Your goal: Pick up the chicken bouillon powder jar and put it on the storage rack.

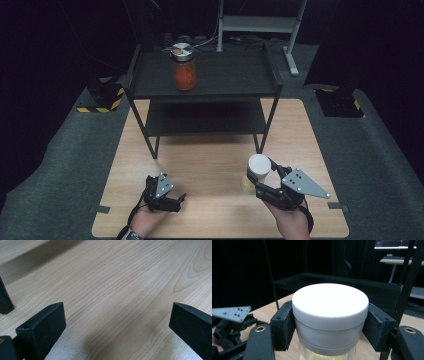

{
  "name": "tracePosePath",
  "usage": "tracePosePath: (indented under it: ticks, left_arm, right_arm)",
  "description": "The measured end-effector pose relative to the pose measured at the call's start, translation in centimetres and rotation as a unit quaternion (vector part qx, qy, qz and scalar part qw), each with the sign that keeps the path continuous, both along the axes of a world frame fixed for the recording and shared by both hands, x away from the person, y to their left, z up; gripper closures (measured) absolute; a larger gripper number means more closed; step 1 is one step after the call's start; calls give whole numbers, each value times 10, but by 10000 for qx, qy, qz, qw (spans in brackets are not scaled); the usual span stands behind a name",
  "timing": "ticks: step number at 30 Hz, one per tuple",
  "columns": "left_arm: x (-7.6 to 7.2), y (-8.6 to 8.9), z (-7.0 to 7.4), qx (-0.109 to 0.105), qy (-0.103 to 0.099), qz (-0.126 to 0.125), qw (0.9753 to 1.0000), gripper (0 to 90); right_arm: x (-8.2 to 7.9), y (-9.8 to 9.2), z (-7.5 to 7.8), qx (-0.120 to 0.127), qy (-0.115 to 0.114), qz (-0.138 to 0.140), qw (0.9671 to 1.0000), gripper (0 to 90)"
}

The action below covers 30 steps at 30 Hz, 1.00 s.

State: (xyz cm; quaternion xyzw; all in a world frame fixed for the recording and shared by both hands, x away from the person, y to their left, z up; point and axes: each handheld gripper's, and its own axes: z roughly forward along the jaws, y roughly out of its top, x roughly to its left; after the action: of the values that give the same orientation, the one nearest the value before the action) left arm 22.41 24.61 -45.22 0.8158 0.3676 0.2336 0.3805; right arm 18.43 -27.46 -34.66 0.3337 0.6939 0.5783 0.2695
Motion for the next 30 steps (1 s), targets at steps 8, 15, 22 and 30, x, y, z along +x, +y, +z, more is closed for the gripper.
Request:
tracePosePath:
  ticks: [8,15,22,30]
  left_arm:
    - [1,2,0,-42,26,-34,10000,11]
    - [1,0,1,28,20,-67,10000,11]
    - [1,2,0,-27,21,-44,10000,10]
    - [1,3,-1,-62,2,-37,10000,10]
  right_arm:
    - [8,13,22,29,-195,2,9998,332]
    - [22,19,37,156,-368,35,9992,332]
    - [35,23,50,214,-425,60,9988,332]
    - [48,30,71,197,-567,41,9982,332]
